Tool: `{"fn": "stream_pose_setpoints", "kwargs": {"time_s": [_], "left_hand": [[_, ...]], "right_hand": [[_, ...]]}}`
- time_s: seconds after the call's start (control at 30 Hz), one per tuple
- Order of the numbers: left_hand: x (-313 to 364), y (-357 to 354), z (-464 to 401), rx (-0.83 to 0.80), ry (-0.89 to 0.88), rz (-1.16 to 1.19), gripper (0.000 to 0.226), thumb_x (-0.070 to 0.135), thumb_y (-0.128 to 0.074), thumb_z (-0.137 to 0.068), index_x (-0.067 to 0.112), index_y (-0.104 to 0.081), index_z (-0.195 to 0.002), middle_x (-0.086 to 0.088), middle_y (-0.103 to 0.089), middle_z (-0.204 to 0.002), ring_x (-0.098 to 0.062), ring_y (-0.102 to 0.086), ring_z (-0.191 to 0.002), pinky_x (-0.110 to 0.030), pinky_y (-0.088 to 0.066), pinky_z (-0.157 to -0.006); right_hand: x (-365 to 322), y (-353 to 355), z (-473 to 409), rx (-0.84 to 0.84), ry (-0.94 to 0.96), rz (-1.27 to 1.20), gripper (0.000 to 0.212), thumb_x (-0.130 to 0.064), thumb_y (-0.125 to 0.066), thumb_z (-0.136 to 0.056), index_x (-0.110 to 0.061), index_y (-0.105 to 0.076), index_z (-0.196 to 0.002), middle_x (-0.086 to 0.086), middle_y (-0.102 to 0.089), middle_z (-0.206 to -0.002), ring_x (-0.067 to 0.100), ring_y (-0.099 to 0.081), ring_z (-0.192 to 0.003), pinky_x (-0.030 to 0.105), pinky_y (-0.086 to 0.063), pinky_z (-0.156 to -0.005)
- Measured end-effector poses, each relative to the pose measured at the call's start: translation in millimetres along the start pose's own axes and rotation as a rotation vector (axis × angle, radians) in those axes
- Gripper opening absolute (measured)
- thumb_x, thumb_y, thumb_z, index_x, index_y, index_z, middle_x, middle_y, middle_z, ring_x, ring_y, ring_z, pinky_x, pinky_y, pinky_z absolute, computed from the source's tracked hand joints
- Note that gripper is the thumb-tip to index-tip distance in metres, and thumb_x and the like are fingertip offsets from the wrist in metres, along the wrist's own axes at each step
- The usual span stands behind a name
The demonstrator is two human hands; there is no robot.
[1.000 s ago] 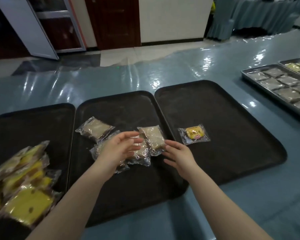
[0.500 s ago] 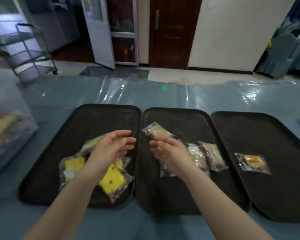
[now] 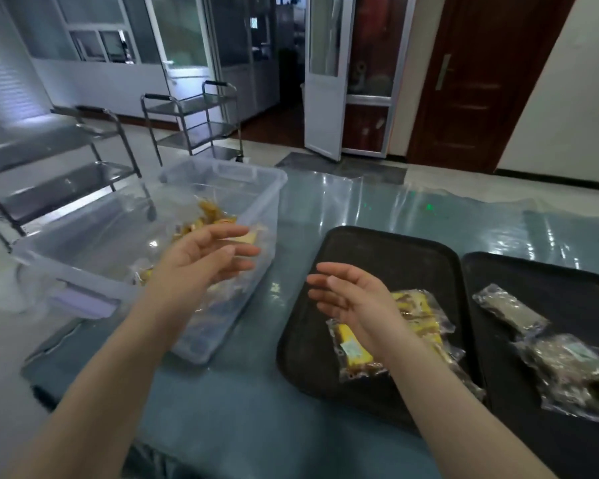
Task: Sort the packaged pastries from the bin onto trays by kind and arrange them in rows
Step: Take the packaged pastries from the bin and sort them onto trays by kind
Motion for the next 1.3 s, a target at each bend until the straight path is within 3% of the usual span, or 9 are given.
{"fn": "stream_pose_setpoints", "kwargs": {"time_s": [0.17,0.27,0.47,0.57,0.77,0.93,1.07,1.17,1.3], "left_hand": [[-4.5,58.2,-33.1,0.08,-0.036,0.002,0.028,0.001,-0.044,-0.093,0.017,-0.065,-0.102,-0.006,-0.073,-0.094,-0.019,-0.069,-0.082,-0.027,-0.055,-0.077],[-13.7,85.1,-50.0,0.066,-0.024,-0.013,0.027,0.001,-0.044,-0.093,0.013,-0.064,-0.106,-0.012,-0.072,-0.098,-0.021,-0.069,-0.085,-0.025,-0.055,-0.074],[-30.2,142.9,-91.7,0.032,0.025,-0.074,0.026,0.003,-0.047,-0.092,0.015,-0.064,-0.108,-0.01,-0.072,-0.101,-0.026,-0.068,-0.091,-0.026,-0.055,-0.076],[-34.9,170.3,-120.7,-0.037,0.027,-0.137,0.026,0.004,-0.047,-0.093,0.018,-0.064,-0.105,-0.004,-0.073,-0.098,-0.023,-0.068,-0.089,-0.023,-0.054,-0.074],[-37.6,226.1,-179.8,-0.25,0.014,-0.281,0.023,0.01,-0.051,-0.092,0.021,-0.064,-0.107,0.002,-0.073,-0.099,-0.018,-0.068,-0.091,-0.033,-0.053,-0.086],[-51.7,244.5,-225.6,-0.434,0.027,-0.4,0.021,0.012,-0.056,-0.091,0.027,-0.064,-0.103,0.008,-0.073,-0.094,-0.012,-0.068,-0.087,-0.029,-0.05,-0.085],[-70.3,227.7,-265.2,-0.551,0.049,-0.439,0.019,0.015,-0.061,-0.088,0.03,-0.064,-0.098,0.004,-0.073,-0.091,-0.01,-0.068,-0.083,-0.023,-0.049,-0.076],[-104.9,201.3,-285.6,-0.601,0.011,-0.614,0.019,0.016,-0.064,-0.086,0.025,-0.061,-0.102,0.003,-0.068,-0.097,-0.01,-0.065,-0.084,-0.021,-0.048,-0.072],[-161.9,180.1,-284.6,-0.696,-0.165,-1.055,0.028,0.016,-0.059,-0.085,0.02,-0.057,-0.113,-0.004,-0.063,-0.11,-0.018,-0.056,-0.088,-0.026,-0.038,-0.065]], "right_hand": [[-4.5,-39.3,-50.6,-0.063,0.031,0.058,0.021,-0.004,-0.051,-0.096,-0.015,-0.066,-0.105,0.005,-0.074,-0.099,0.019,-0.069,-0.088,0.032,-0.055,-0.079],[-3.6,-63.5,-82.1,-0.098,0.032,0.068,0.021,-0.004,-0.051,-0.096,-0.015,-0.066,-0.106,0.005,-0.074,-0.1,0.018,-0.069,-0.088,0.027,-0.054,-0.072],[-4.0,-118.1,-129.5,-0.154,0.049,0.103,0.022,-0.002,-0.049,-0.096,-0.014,-0.065,-0.106,0.004,-0.074,-0.097,0.019,-0.069,-0.086,0.026,-0.055,-0.074],[-12.1,-148.1,-152.1,-0.165,0.099,0.163,0.023,0.001,-0.048,-0.095,-0.012,-0.064,-0.106,0.003,-0.073,-0.093,0.018,-0.068,-0.081,0.024,-0.054,-0.069],[-16.1,-201.2,-192.9,-0.021,0.12,0.346,0.019,-0.001,-0.051,-0.095,-0.013,-0.063,-0.104,0.006,-0.072,-0.096,0.016,-0.067,-0.081,0.023,-0.056,-0.071],[5.9,-224.1,-217.3,0.054,0.017,0.654,0.014,-0.011,-0.06,-0.092,-0.023,-0.064,-0.099,0.009,-0.07,-0.103,0.019,-0.067,-0.09,0.032,-0.055,-0.082],[19.9,-232.7,-244.2,0.099,-0.045,0.864,0.013,-0.016,-0.065,-0.089,-0.029,-0.064,-0.091,0.002,-0.069,-0.09,0.012,-0.064,-0.08,0.029,-0.053,-0.074],[41.2,-238.5,-274.9,0.08,-0.088,1.291,0.016,-0.017,-0.062,-0.087,-0.018,-0.066,-0.102,0.005,-0.067,-0.1,0.02,-0.061,-0.093,0.029,-0.048,-0.083],[94.7,-226.2,-289.6,-0.134,-0.308,1.804,0.023,-0.014,-0.055,-0.09,-0.008,-0.062,-0.111,0.012,-0.063,-0.111,0.032,-0.058,-0.104,0.035,-0.051,-0.082]]}}
Point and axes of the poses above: each hand's wrist, its own z-axis away from the middle knuckle, its own y-axis out of the back of the hand, x = y × z, the point moved 7 cm from there along -z, towards the middle knuckle
